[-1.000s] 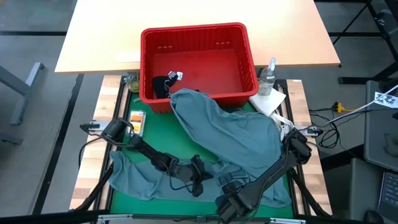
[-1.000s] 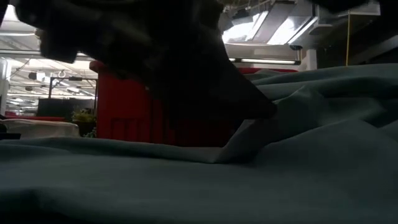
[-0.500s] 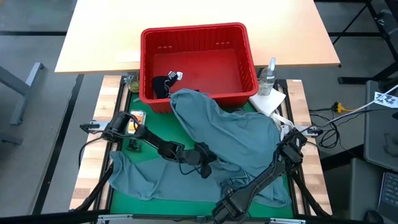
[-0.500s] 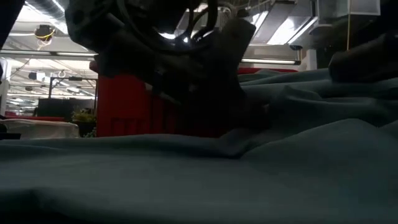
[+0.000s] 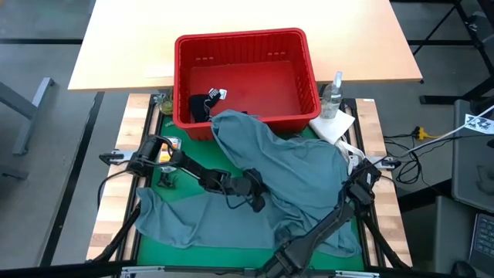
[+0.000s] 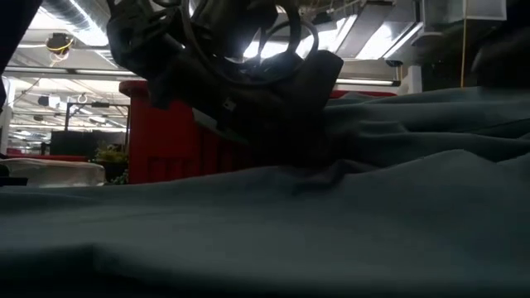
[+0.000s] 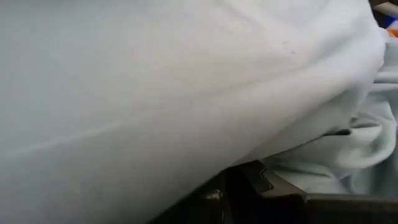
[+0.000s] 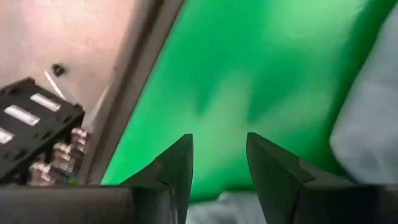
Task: Fold Laundry from Bin
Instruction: Fold the blue pants on top of the blue shirt
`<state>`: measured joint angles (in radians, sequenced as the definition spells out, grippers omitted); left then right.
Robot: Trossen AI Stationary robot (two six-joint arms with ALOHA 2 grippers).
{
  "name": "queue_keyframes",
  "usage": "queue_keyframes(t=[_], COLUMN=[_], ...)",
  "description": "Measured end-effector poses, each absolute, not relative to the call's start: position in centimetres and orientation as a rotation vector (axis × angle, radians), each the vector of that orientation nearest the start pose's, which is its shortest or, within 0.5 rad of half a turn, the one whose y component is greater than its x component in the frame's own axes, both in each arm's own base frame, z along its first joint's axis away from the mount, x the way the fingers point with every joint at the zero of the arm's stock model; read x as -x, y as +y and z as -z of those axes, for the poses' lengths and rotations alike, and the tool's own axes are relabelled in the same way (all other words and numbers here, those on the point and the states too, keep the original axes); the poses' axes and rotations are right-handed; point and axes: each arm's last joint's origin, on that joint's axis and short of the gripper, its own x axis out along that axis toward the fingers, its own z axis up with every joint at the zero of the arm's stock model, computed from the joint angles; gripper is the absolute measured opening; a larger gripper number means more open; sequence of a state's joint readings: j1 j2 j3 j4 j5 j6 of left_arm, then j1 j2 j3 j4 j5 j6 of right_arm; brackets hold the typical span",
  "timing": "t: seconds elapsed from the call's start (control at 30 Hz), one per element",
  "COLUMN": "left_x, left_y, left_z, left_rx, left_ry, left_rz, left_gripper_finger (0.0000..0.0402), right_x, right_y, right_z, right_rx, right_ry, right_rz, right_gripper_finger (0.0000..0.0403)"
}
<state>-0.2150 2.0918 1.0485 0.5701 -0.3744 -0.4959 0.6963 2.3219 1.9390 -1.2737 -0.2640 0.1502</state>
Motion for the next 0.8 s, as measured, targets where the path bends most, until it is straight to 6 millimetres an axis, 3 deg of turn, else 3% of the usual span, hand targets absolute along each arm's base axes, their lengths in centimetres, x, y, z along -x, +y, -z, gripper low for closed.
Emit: queue_keyframes(t=[0.13, 0.3, 0.4, 0.57, 0.67, 0.8], left_x=[-40.4, -40.4, -40.3, -40.4, -40.4, -40.4], left_y=[-7.7, -7.7, -7.8, -7.9, -8.1, -8.0], left_z=[-10.8, -10.8, -10.8, -10.8, -10.8, -10.9], left_rx=[0.340, 0.340, 0.339, 0.343, 0.353, 0.357], left_ry=[0.404, 0.404, 0.405, 0.408, 0.414, 0.415], left_rz=[-0.263, -0.262, -0.259, -0.240, -0.203, -0.190], left_gripper_finger=[0.0000, 0.0000, 0.0000, 0.0000, 0.0000, 0.0000], right_x=[-33.9, -34.5, -34.8, -34.9, -34.4, -33.6], right_y=[29.0, 28.4, 28.1, 27.3, 27.2, 27.4], right_z=[-18.5, -18.9, -18.5, -16.1, -14.7, -14.3], right_rx=[0.334, 0.464, 0.475, 0.463, 0.417, 0.364], right_ry=[1.643, 1.560, 1.566, 1.623, 1.668, 1.725], right_rz=[-0.538, -0.391, -0.365, -0.365, -0.408, -0.511], right_gripper_finger=[0.0150, 0.0150, 0.0150, 0.0150, 0.0150, 0.0150])
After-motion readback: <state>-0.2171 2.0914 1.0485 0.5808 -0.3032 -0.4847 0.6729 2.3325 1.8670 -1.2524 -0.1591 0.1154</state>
